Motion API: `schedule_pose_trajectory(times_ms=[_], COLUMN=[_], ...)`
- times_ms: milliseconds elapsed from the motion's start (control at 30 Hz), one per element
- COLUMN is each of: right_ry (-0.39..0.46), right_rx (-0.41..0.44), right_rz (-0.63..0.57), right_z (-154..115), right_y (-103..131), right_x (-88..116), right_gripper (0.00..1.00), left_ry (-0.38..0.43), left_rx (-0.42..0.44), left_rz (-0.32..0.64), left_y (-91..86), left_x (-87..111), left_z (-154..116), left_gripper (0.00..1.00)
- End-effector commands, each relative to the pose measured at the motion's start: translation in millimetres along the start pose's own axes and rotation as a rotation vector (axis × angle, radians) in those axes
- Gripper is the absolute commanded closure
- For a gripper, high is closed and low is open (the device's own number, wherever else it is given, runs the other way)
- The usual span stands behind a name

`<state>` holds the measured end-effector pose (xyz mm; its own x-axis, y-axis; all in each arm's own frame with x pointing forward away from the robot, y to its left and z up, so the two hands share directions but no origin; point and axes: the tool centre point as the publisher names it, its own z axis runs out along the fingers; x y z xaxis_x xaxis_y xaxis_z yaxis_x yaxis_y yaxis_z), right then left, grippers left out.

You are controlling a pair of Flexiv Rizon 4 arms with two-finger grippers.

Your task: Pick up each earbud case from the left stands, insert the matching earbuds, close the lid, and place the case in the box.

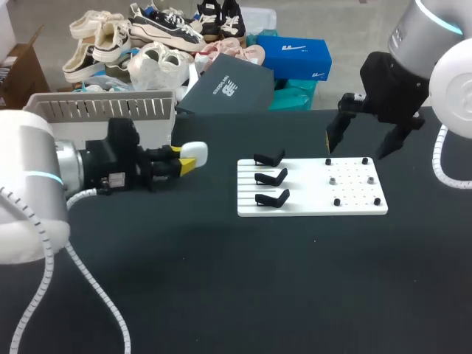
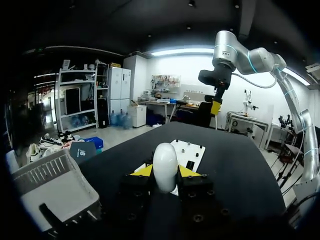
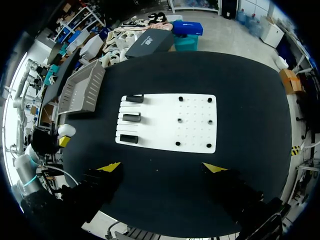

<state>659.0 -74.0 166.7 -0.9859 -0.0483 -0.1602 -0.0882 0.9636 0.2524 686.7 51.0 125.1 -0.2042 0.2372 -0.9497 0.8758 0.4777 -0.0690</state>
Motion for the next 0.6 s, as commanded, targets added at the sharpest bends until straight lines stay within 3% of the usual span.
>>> schedule_pose_trajectory(times_ms=[33, 267, 600], right_ry=[-0.008, -0.008, -0.008], right_rx=[0.002, 0.002, 0.002], right_rz=[0.002, 0.002, 0.002], right_z=[0, 0, 0], right_y=[0, 0, 0], right_x=[3, 3, 3], right_gripper=[0.0, 0.0, 0.0], left_ry=[0.019, 0.074, 0.133], left_rx=[-0.467, -0.623, -0.694], left_rz=[-0.028, -0.067, -0.043], left_y=[10.3, 38.9, 88.8], left_x=[3.7, 6.6, -14.2], left_z=[-22, -41, -34], left_gripper=[1.0, 1.0, 1.0])
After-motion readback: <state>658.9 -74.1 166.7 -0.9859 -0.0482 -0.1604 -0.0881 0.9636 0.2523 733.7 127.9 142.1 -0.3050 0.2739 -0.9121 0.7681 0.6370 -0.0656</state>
